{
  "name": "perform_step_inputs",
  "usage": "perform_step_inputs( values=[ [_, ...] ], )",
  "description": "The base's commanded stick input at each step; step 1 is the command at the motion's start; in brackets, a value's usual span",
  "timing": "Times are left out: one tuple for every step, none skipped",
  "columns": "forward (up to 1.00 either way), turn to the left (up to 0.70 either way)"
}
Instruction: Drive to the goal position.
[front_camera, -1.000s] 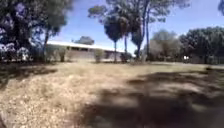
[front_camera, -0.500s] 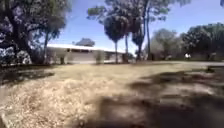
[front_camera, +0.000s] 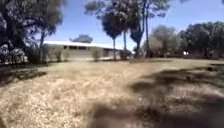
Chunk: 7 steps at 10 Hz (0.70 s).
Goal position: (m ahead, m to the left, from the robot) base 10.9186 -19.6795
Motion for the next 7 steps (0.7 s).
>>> perform_step_inputs(
  values=[
    [0.70, 0.00],
    [0.70, 0.00],
    [0.70, 0.00],
    [0.70, 0.00],
    [0.70, 0.00],
    [0.70, 0.00],
    [0.70, 0.00]
  ],
)
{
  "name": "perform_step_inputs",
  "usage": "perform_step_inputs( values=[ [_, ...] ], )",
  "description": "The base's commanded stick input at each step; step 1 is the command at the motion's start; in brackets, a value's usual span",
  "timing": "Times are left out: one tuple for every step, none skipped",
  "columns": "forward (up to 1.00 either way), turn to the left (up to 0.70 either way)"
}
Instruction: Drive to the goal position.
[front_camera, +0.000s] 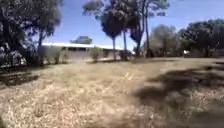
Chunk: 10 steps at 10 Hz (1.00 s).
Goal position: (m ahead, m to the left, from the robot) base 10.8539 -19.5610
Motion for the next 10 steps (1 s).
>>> perform_step_inputs(
  values=[
    [0.70, 0.00],
    [0.70, 0.00],
    [0.70, 0.00],
    [0.70, 0.00],
    [0.70, 0.00],
    [0.70, 0.00],
    [0.70, 0.00],
    [0.70, 0.00],
    [0.70, 0.00],
    [0.70, 0.00]
  ],
)
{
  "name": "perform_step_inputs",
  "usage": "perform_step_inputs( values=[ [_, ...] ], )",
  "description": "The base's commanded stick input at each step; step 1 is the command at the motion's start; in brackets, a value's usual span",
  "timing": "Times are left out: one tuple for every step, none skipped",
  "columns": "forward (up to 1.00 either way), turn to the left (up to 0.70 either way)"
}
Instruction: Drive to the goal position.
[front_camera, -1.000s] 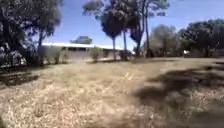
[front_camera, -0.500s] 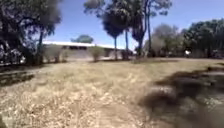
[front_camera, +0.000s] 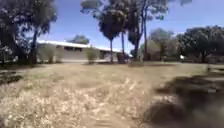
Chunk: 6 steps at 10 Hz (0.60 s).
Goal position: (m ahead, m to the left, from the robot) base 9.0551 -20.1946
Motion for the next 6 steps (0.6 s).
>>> perform_step_inputs(
  values=[
    [0.70, 0.00],
    [0.70, 0.00],
    [0.70, 0.00],
    [0.70, 0.00],
    [0.70, 0.00],
    [0.70, 0.00]
  ],
)
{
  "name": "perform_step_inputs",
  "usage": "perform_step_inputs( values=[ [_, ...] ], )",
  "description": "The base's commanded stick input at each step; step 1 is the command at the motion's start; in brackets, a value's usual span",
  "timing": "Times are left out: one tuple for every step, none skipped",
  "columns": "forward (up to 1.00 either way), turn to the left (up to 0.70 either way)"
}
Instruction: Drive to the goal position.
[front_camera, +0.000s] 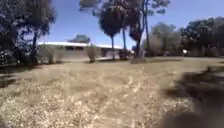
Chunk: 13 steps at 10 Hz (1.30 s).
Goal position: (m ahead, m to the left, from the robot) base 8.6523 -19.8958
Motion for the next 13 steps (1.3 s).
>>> perform_step_inputs(
  values=[
    [0.70, 0.00],
    [0.70, -0.29],
    [0.70, -0.35],
    [0.70, -0.35],
    [0.70, -0.35],
    [0.70, -0.35],
    [0.70, -0.35],
    [0.70, -0.35],
    [0.70, -0.35],
    [0.70, -0.35],
    [0.70, -0.35],
    [0.70, -0.35],
    [0.70, -0.35]
  ],
)
